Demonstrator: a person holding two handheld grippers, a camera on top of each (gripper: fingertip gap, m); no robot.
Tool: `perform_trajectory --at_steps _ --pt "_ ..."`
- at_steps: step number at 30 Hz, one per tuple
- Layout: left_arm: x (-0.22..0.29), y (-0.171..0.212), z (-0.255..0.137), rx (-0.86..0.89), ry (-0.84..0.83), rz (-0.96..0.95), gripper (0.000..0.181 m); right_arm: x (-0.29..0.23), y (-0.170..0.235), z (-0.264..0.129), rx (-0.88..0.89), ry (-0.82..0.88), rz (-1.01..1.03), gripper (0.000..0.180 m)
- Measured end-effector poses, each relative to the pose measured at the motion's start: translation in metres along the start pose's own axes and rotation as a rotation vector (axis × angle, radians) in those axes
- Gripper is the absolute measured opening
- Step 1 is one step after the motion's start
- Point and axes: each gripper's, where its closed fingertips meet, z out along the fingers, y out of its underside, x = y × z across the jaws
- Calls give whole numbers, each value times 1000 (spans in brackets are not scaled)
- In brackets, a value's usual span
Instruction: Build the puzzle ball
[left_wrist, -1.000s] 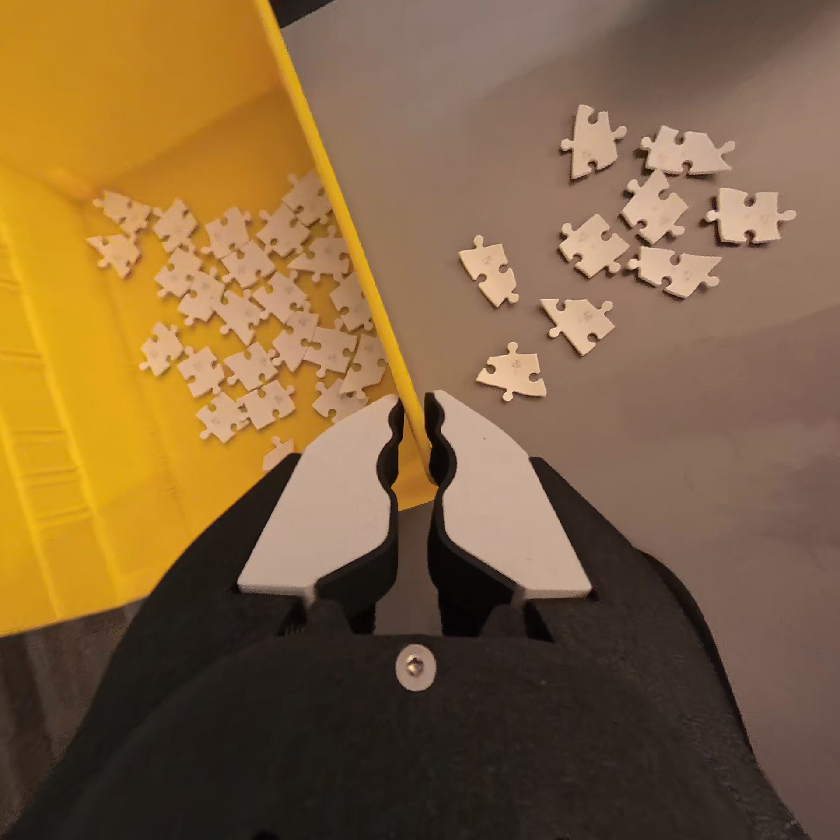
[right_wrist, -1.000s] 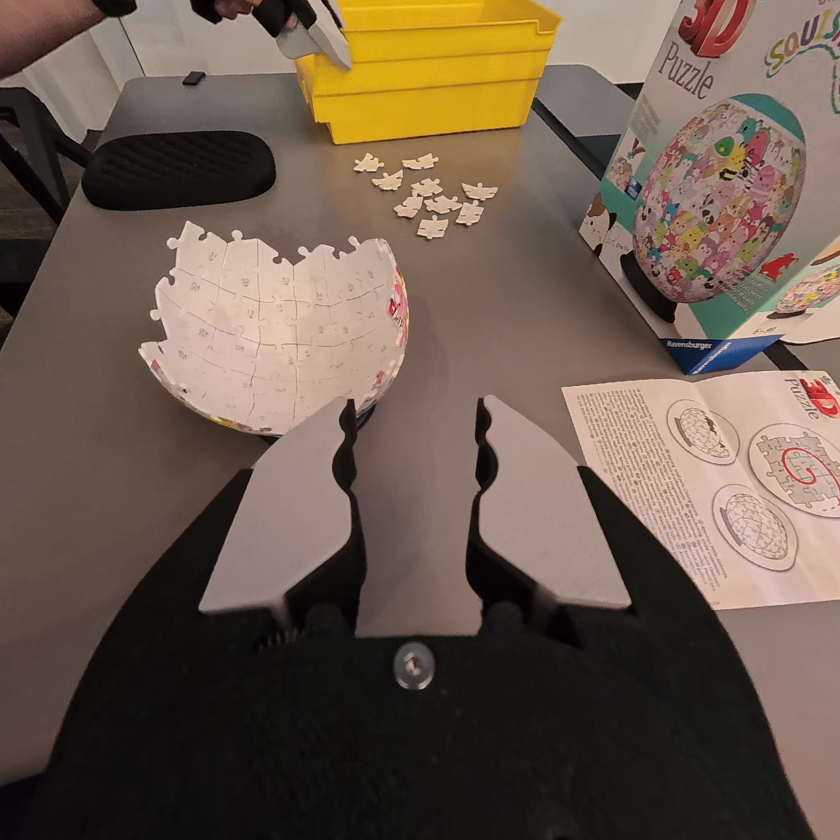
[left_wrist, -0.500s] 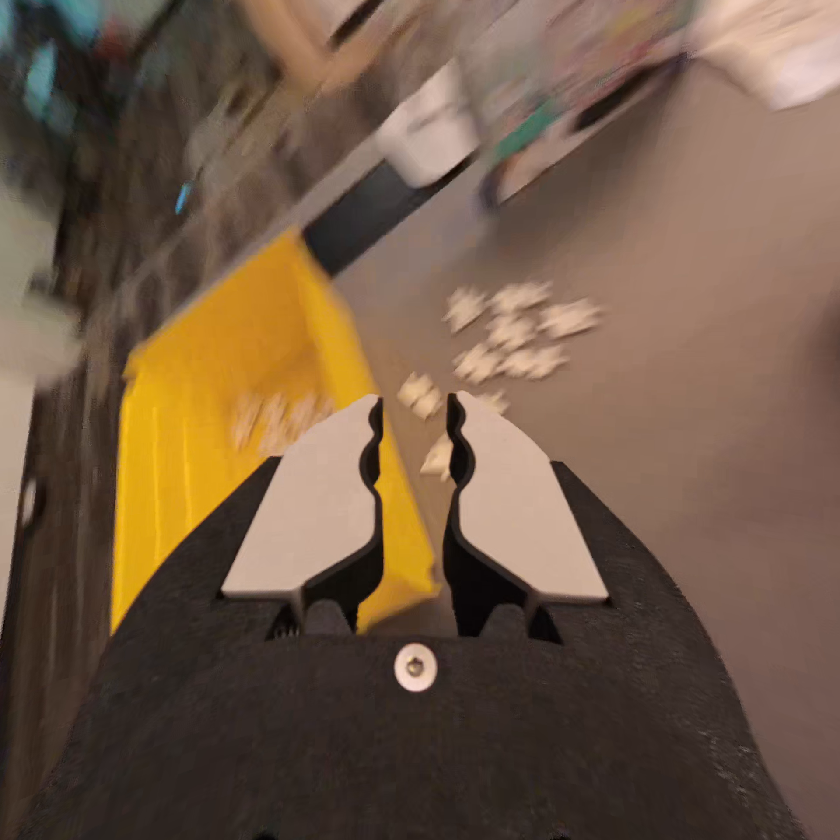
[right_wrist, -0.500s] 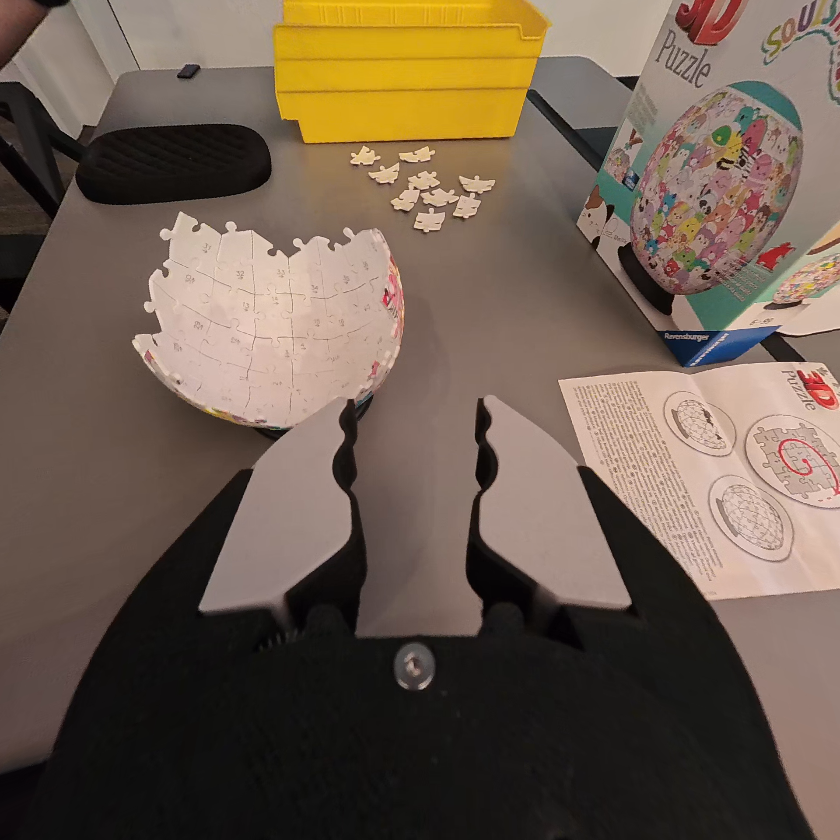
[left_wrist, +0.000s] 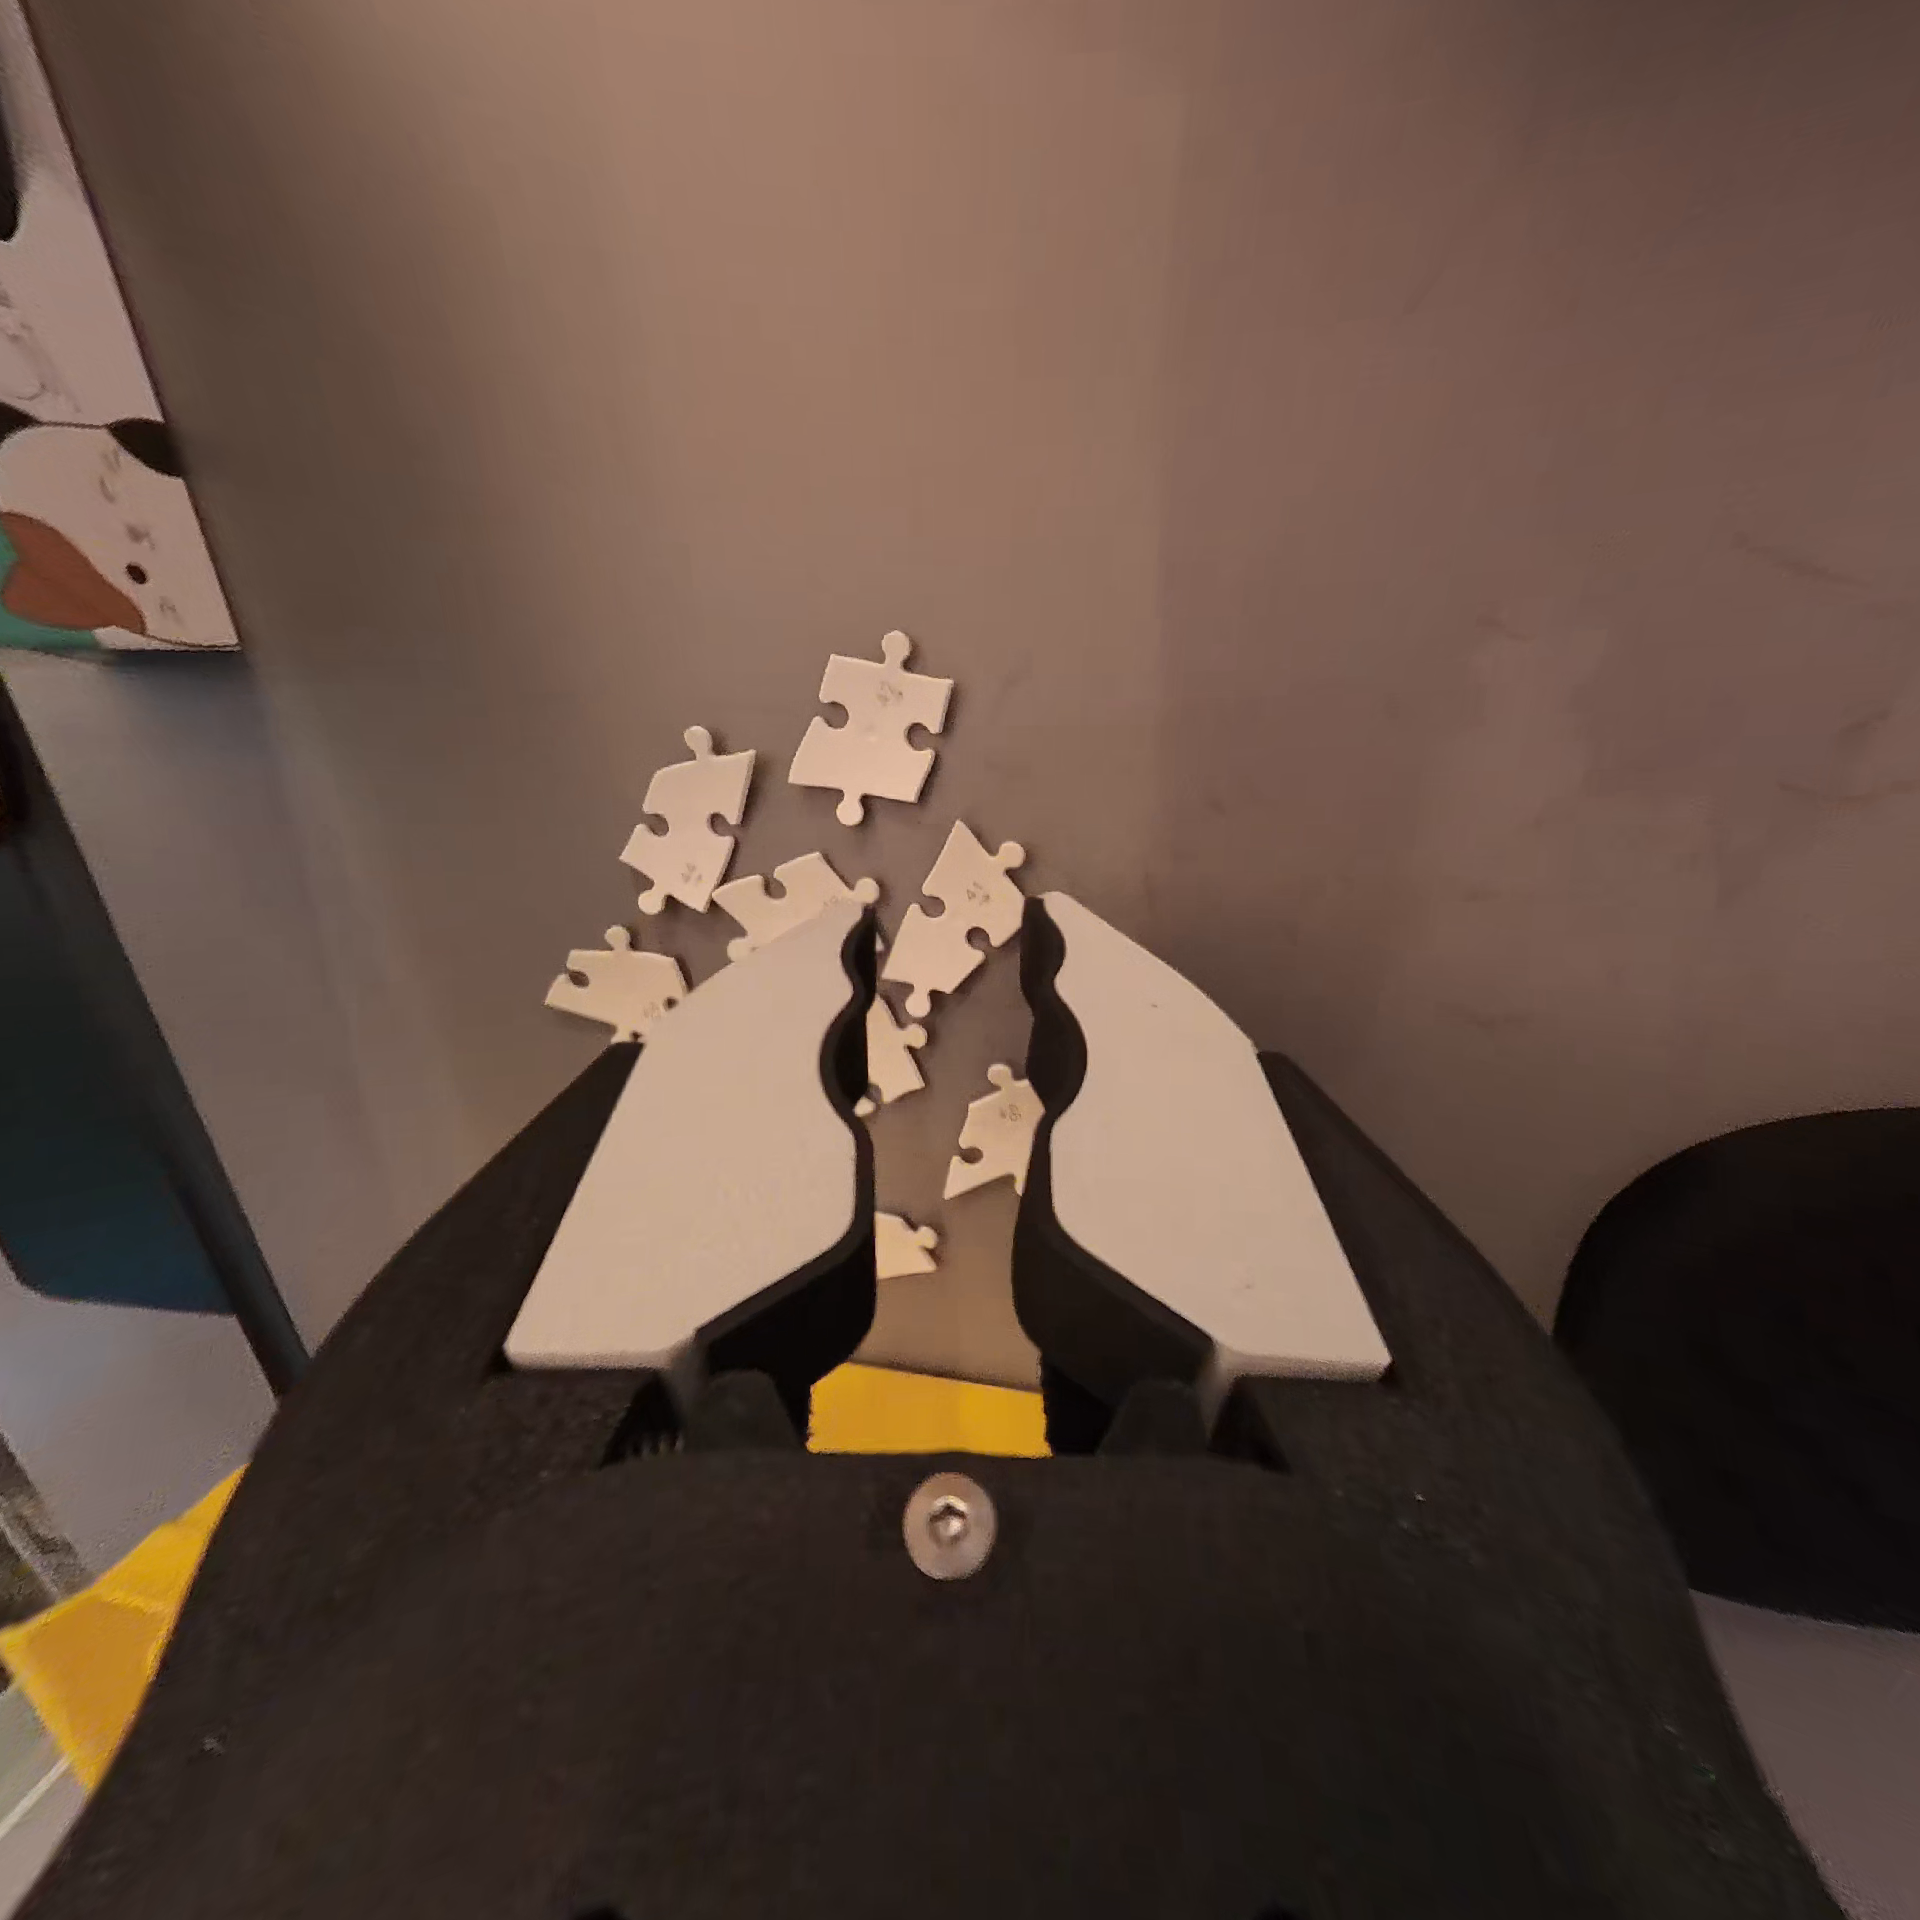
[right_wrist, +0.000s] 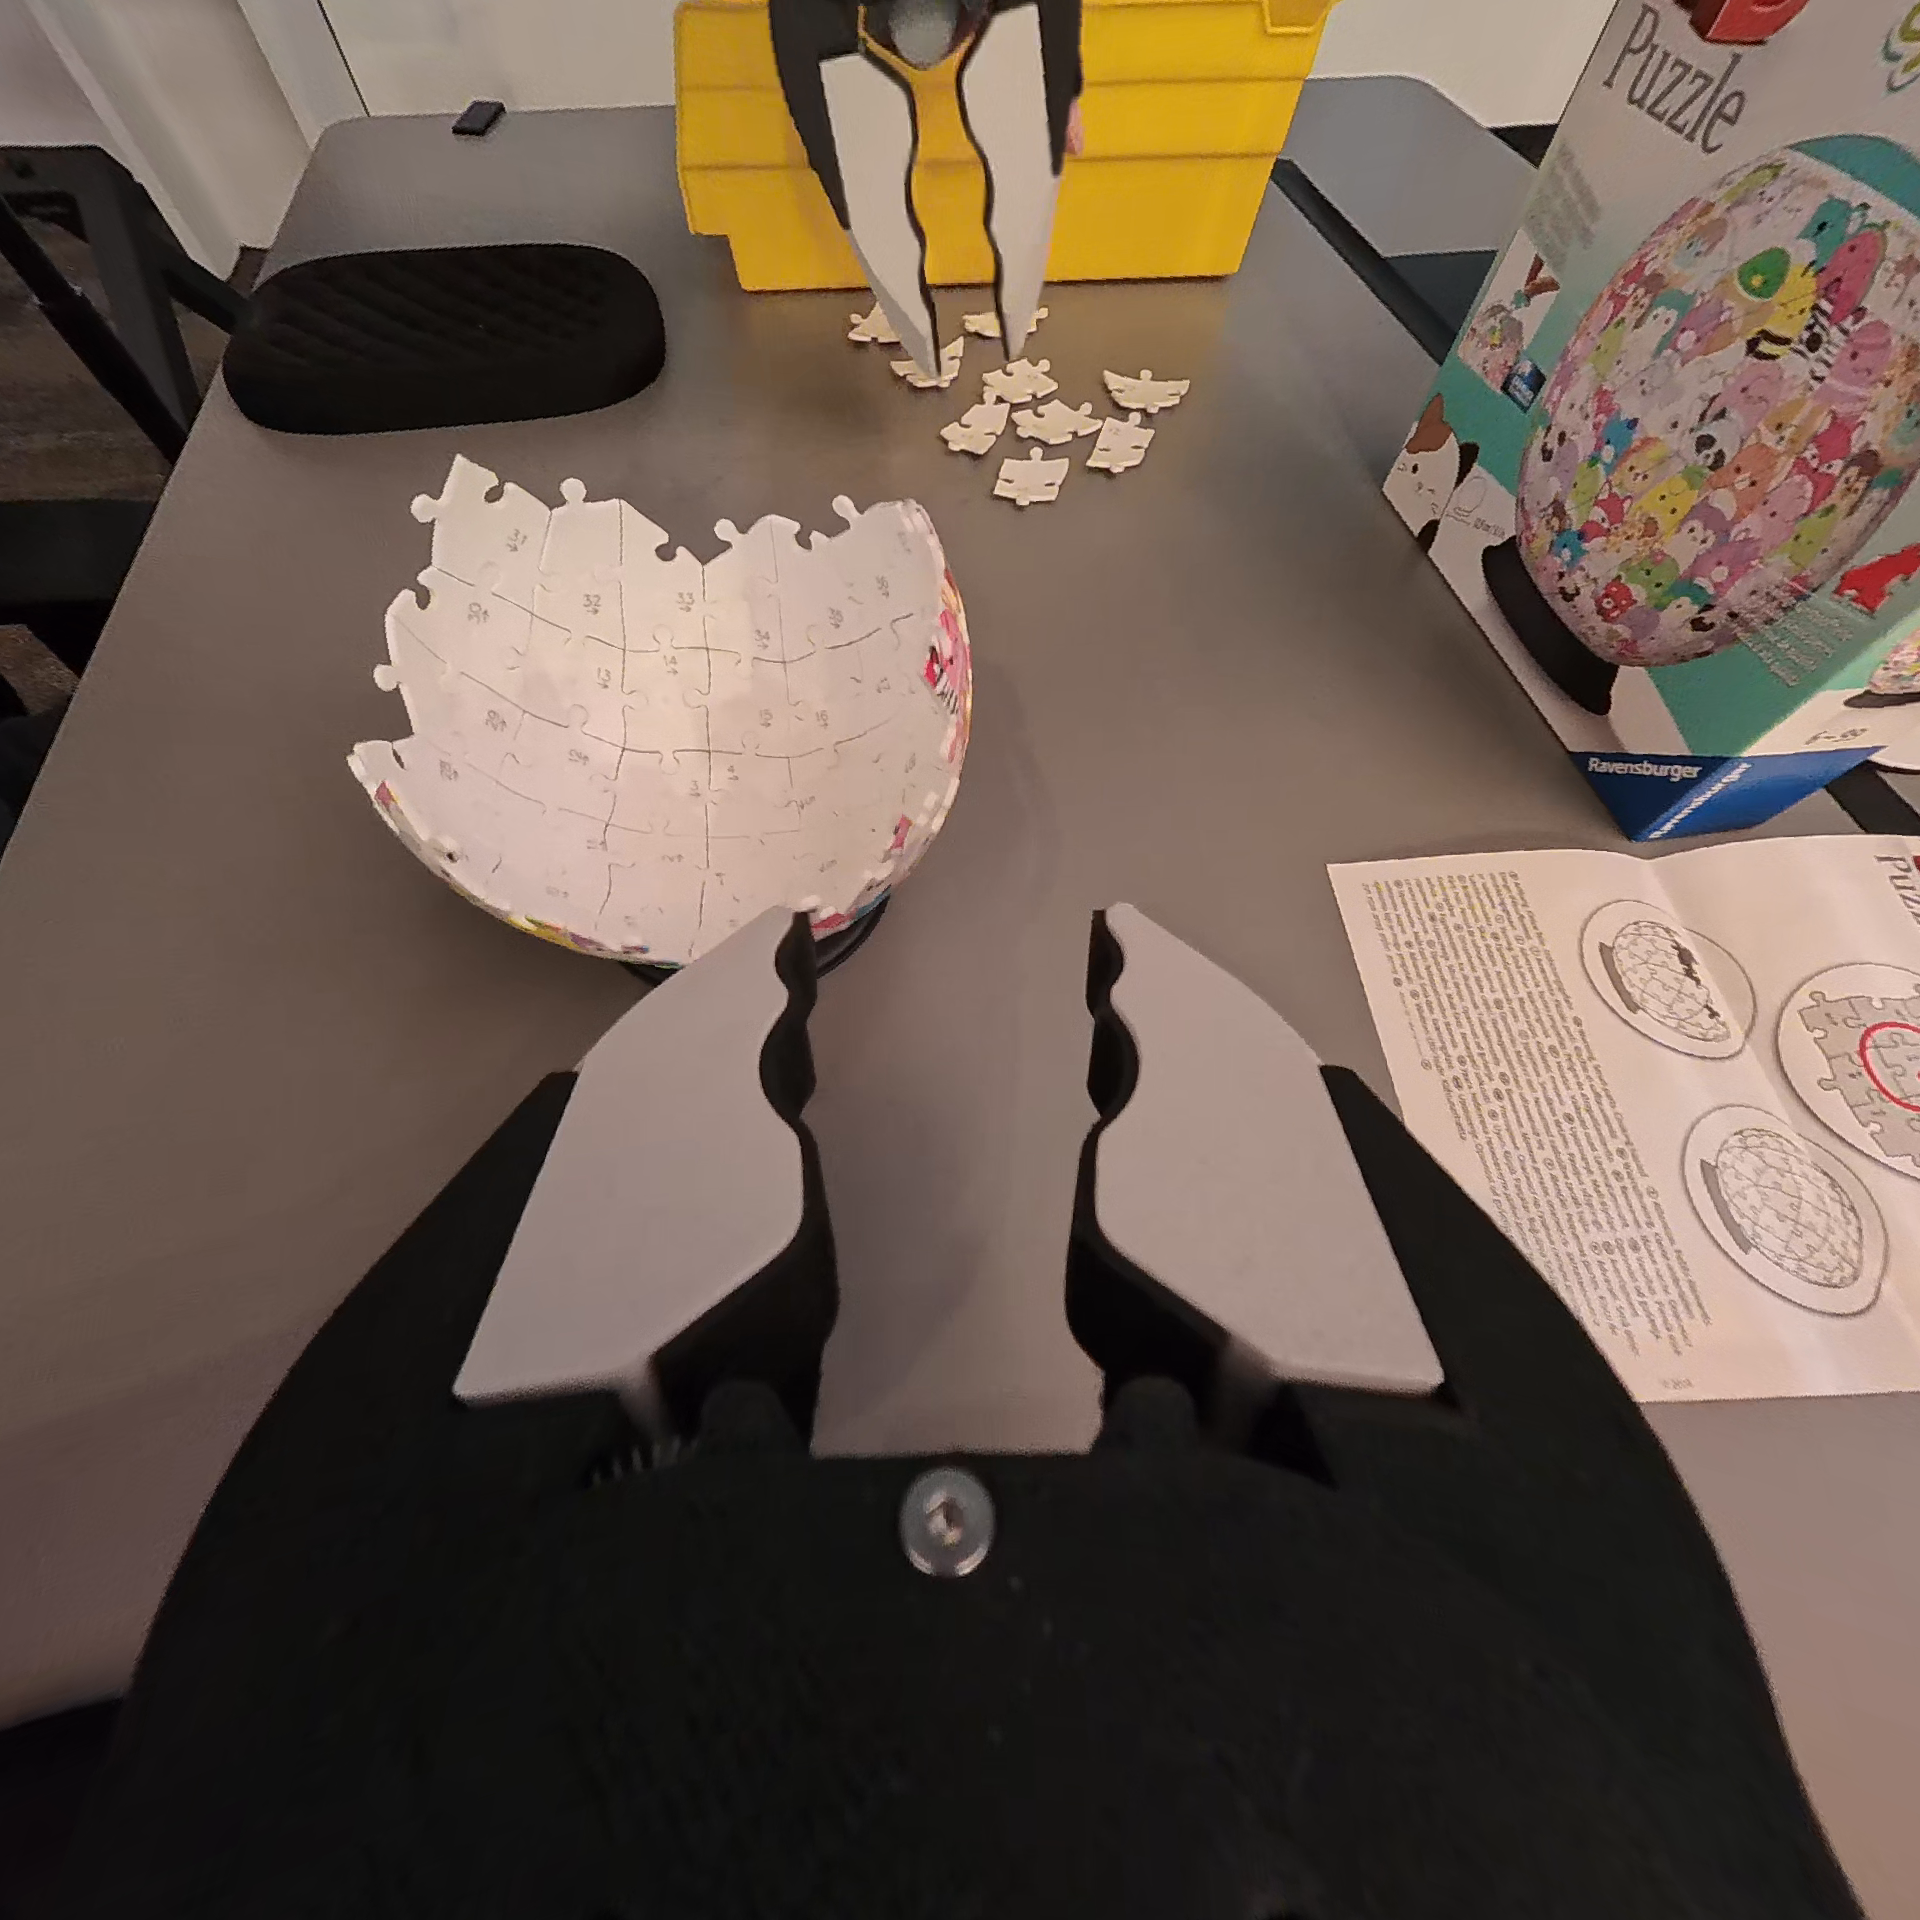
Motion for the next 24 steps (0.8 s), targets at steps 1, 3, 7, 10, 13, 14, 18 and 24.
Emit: perform_trajectory --at_steps 1,3,7,10,13,14,18,24 --pt "0 0 3 2 24 3 27 -1 0 0 -2 -4 -1 52" --pt "3 3 11 -6 72 3 32 -3 -1 1 -6 -13 -3 52" --pt "6 12 23 -43 126 22 37 -5 1 3 -25 -17 -11 52" --pt "7 13 28 -50 154 8 38 -7 6 6 -54 -23 -20 52" --pt "13 13 27 -47 171 14 27 -9 10 9 -81 -30 -28 52" --pt "13 13 27 -46 161 16 24 -10 12 11 -88 -36 -29 52" --pt "17 10 27 -15 140 -13 23 -11 14 12 -103 -36 -40 51" --pt "4 -17 -3 112 -71 -54 23 -5 -6 1 -10 13 -37 52"
